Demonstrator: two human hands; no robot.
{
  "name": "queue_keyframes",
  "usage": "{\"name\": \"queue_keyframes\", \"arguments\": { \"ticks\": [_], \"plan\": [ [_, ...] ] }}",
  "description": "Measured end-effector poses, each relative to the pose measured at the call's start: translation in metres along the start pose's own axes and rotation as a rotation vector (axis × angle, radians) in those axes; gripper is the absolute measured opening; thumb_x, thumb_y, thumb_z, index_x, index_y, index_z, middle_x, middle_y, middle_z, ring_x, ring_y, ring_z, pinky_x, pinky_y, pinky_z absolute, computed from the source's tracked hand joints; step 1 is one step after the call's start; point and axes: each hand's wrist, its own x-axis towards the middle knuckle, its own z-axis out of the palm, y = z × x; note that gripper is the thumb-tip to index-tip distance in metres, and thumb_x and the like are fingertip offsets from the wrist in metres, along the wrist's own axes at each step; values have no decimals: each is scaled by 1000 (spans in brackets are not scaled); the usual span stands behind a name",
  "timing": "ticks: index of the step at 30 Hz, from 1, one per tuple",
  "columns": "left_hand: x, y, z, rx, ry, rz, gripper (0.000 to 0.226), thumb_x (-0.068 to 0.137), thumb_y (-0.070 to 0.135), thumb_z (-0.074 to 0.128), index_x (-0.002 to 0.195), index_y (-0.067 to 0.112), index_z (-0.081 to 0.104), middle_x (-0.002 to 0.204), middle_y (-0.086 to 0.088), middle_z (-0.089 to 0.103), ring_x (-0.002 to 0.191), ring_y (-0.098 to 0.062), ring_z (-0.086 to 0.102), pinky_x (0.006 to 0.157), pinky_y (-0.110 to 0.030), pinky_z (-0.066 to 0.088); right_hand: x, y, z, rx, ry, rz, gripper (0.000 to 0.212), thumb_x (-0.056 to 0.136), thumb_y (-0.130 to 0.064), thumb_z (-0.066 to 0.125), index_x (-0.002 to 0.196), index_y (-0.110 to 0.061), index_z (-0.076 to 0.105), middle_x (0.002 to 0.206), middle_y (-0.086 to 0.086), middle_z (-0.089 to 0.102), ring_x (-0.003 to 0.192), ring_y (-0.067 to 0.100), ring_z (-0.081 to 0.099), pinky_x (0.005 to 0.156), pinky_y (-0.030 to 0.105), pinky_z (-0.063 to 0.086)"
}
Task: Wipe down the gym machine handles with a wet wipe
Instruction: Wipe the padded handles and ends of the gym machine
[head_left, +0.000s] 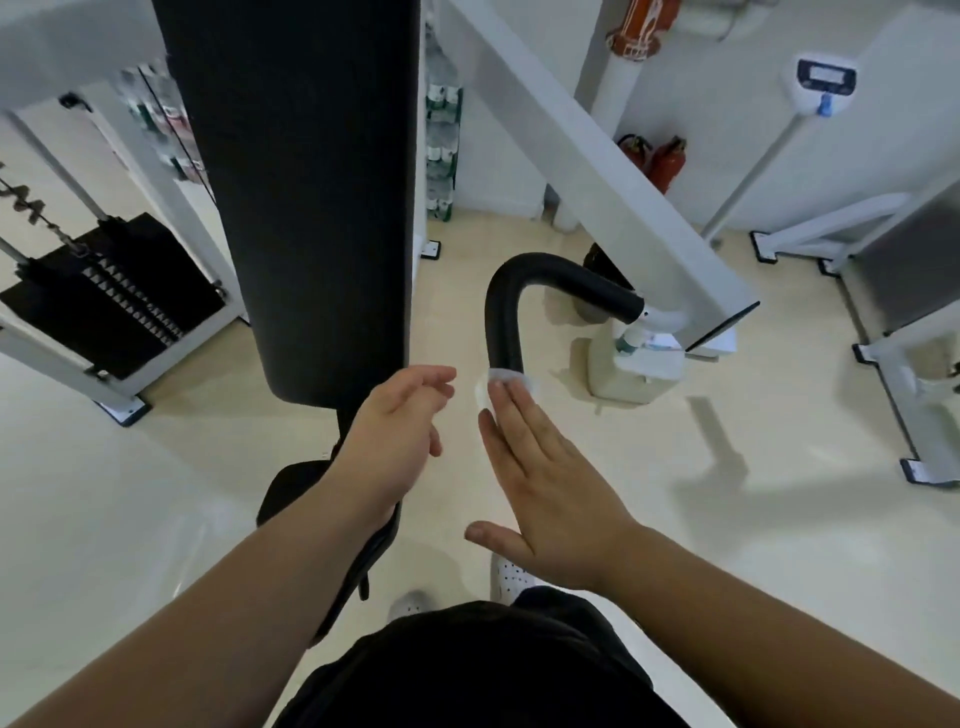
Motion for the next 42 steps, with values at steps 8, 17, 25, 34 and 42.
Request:
{"name": "queue_keyframes", "arguments": {
  "ticks": [8,17,25,34,42],
  "plan": [
    [-6,5,-8,36,-110,37,37,102,28,34,125,38,61,101,5,65,79,-14,59,76,-30,45,-3,-12,8,26,-6,138,95,95,-73,15,155,-3,-8,161,17,-27,149,28,-27,124,47,4],
    [-5,10,-6,-27,-7,20,37,102,25,34,125,32,62,95,3,63,71,-10,55,74,-30,43,66,9,-27,86,125,207,92,97,-70,20,156,-6,-8,162,14,-28,149,25,-29,125,45,5],
    [-2,14,10,-10,8,32,35,102,28,36,123,36,62,90,-6,64,78,-13,56,76,-32,45,-2,-12,14,129,27,140,94,96,-72,19,155,-5,-10,160,13,-32,149,28,-27,123,50,8],
    [-4,34,23,-102,196,53,34,100,20,39,105,38,67,102,7,68,83,-15,58,79,-30,48,75,26,-26,89,184,117,92,96,-72,18,156,-5,-2,163,17,-23,149,29,-26,124,44,-2],
    [-8,54,40,20,318,91,37,100,25,40,130,33,60,124,16,62,112,-6,58,100,-32,46,51,29,-15,160,141,-48,90,96,-70,18,156,-8,-6,161,12,-28,148,26,-30,124,46,4]
  ]
}}
